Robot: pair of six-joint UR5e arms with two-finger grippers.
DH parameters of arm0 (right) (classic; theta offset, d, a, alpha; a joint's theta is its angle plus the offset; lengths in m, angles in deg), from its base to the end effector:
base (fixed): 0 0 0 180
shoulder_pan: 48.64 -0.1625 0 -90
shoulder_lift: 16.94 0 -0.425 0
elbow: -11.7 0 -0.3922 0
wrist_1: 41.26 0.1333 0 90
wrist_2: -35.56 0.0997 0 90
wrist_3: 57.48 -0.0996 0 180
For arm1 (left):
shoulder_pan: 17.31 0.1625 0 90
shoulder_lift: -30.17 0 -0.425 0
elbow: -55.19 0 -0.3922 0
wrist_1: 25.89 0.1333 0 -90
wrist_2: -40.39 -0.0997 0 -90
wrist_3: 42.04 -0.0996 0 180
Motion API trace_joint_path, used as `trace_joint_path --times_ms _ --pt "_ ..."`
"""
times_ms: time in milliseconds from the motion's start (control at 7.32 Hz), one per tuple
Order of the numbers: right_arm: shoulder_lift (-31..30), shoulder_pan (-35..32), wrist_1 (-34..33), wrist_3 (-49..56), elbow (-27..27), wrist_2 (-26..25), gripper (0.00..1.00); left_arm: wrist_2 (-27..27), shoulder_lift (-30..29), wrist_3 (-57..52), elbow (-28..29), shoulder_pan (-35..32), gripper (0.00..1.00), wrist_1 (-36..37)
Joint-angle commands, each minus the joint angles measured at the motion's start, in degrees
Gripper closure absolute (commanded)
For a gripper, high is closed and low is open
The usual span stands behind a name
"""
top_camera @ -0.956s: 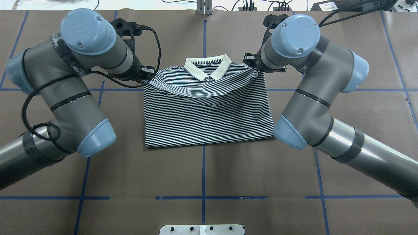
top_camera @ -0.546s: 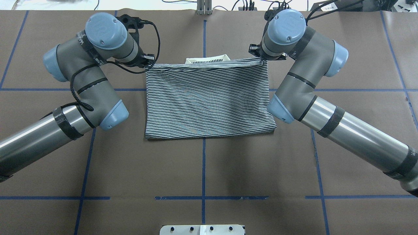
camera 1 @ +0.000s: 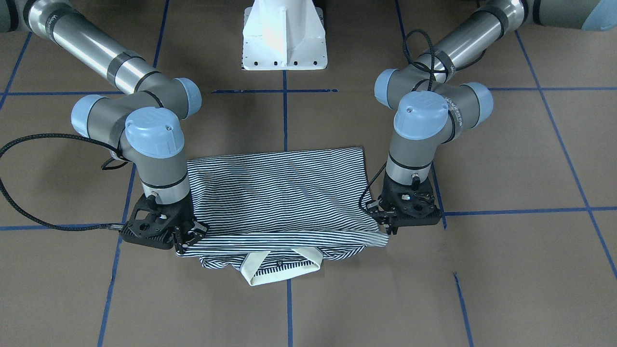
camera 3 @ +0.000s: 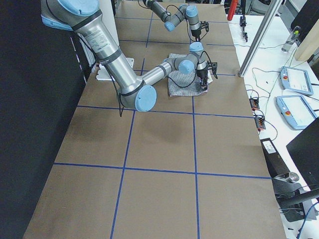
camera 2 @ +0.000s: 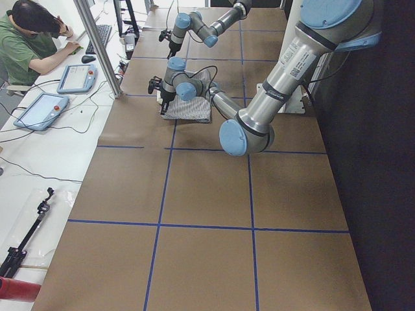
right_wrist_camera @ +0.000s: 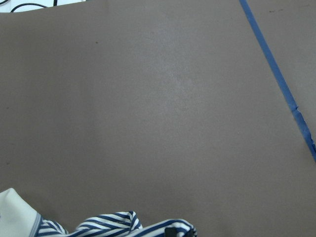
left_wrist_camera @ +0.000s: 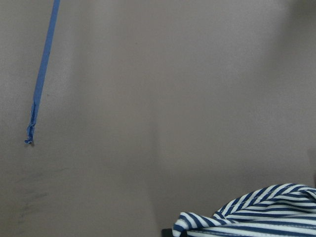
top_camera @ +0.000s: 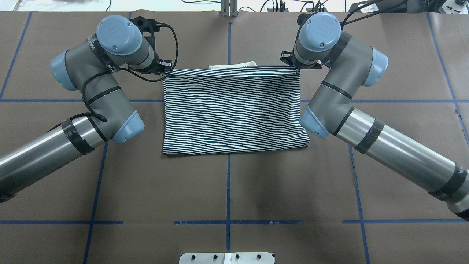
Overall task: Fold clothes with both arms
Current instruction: 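Release the hem and move the left gripper to the folded bundle's side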
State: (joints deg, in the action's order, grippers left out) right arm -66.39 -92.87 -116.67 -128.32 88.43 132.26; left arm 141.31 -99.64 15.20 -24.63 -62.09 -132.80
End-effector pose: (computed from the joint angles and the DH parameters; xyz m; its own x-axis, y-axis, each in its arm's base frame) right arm -0.4634 -0.6209 0.3128 0.7131 0.2393 0.6590 -0.4266 0.8940 0.1370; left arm 0.4536 -0.6113 0.2900 0.7320 0.0221 -0.6809 0.2353 0.9297 0.2832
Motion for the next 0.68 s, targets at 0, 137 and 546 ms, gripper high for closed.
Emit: trace_joint_path --times_ms 0,137,546 --pt "0.3 -0.7 0.0 6.8 0.0 -0.6 0.0 0.4 0.6 -4.6 -2.2 0.0 0.0 0.2" --pt "-0.3 -4.2 0.1 12.9 0.6 5.9 0.0 0.5 1.6 -6.1 -4.9 0.0 0.0 0.6" --pt "-6.4 -11.2 0.2 26.4 5.7 17.2 0.0 4.6 11.8 -3.2 -19.1 2.7 0.0 0.1"
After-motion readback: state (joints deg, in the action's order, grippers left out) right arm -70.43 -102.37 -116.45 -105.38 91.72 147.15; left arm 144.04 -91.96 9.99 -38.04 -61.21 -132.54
